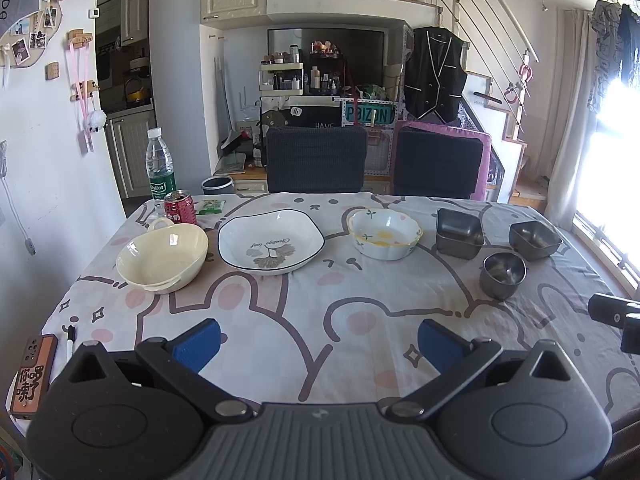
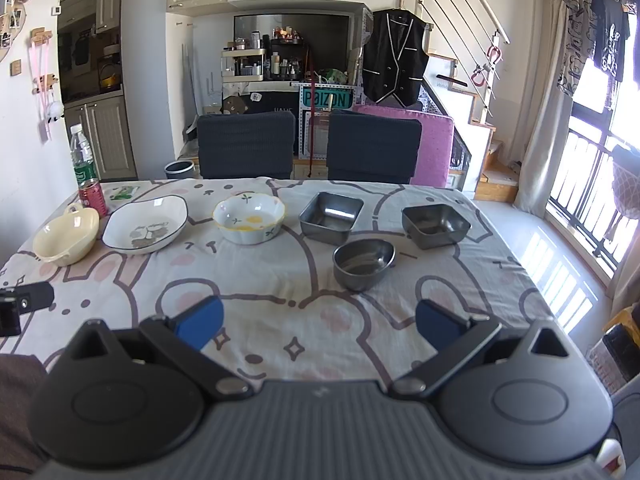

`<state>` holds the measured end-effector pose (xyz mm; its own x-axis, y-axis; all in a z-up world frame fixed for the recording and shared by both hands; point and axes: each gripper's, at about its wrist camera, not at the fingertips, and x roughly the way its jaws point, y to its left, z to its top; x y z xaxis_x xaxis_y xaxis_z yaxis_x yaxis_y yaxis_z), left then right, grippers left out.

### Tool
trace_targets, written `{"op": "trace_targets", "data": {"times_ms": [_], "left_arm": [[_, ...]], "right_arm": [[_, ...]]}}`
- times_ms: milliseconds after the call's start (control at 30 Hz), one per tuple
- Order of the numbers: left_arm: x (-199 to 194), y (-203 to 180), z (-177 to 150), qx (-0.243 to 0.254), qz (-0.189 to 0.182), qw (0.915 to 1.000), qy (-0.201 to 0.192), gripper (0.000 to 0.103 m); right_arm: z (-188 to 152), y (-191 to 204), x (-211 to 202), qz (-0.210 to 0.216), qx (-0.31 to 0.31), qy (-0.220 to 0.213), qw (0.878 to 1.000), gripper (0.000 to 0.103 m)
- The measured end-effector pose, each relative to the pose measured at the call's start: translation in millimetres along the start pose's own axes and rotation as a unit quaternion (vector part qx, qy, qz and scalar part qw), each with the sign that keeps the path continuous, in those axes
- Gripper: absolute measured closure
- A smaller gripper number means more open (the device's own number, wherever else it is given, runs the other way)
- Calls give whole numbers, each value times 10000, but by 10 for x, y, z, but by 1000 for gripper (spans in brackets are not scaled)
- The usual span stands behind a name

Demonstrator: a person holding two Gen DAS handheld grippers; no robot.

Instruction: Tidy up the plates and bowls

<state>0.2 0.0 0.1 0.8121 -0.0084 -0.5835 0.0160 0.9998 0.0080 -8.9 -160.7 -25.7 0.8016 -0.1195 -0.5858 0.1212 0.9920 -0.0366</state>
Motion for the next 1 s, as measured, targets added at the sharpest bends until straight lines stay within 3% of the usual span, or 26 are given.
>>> {"op": "trace_targets", "data": {"times_ms": [1000], "left_arm": [[6,-8,1,-17,-5,10000,-1,0]], "right_arm": [[3,7,-2,-8,-21,10,10000,0]]}}
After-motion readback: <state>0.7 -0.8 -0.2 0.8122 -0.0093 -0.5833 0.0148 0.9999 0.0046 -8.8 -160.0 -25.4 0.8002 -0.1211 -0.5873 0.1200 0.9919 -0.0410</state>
